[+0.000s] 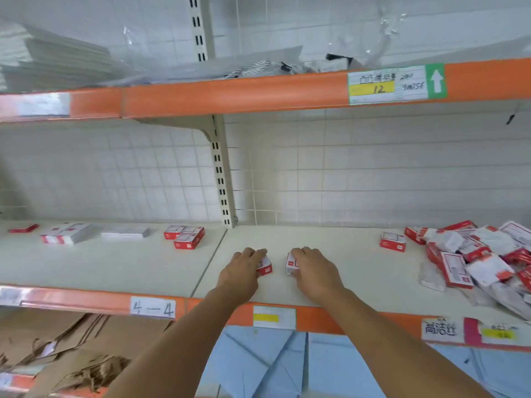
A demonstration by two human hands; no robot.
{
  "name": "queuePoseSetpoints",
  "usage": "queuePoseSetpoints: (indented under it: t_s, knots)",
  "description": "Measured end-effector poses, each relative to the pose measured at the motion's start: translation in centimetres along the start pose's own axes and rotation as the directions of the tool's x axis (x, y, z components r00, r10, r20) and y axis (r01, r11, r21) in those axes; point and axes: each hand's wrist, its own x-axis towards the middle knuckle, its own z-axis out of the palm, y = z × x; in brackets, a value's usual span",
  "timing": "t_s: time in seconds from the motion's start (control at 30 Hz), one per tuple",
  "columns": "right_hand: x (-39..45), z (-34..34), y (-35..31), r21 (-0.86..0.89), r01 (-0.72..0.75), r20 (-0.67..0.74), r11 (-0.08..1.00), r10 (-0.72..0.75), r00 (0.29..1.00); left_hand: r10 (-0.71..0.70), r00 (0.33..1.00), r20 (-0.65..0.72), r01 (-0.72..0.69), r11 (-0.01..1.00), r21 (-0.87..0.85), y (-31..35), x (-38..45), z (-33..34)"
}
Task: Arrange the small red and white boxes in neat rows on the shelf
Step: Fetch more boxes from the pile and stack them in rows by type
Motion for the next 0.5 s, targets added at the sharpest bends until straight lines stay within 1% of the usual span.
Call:
queuePoseSetpoints:
  t_s: [0.13,0.2,0.37,0.5]
  knots:
    - [1.1,1.2,-7.1,0.024,0.088,-0.002,0.996,-0.088,0.996,-0.109,0.992,-0.06,0.109,0.994,-0.008,-6.1,-4.1,-2.7]
    - [1.4,1.9,-10.5,0.044,0.109,0.001,0.993,-0.109,0.994,-0.144,0.986,-0.082,0.143,0.99,-0.011,-9.2,-6.1,-4.0]
    - [1.8,3.8,-17.8,0.086,0.124,-0.003,0.989,-0.124,0.992,-0.175,0.979,-0.109,0.174,0.985,-0.015,-15.9,-10.3,-6.8]
    - [2.4,4.8,-21.6,0.089,0.105,-0.007,0.991,-0.104,0.995,-0.164,0.978,-0.127,0.161,0.986,-0.031,-19.8,-11.8,-8.1]
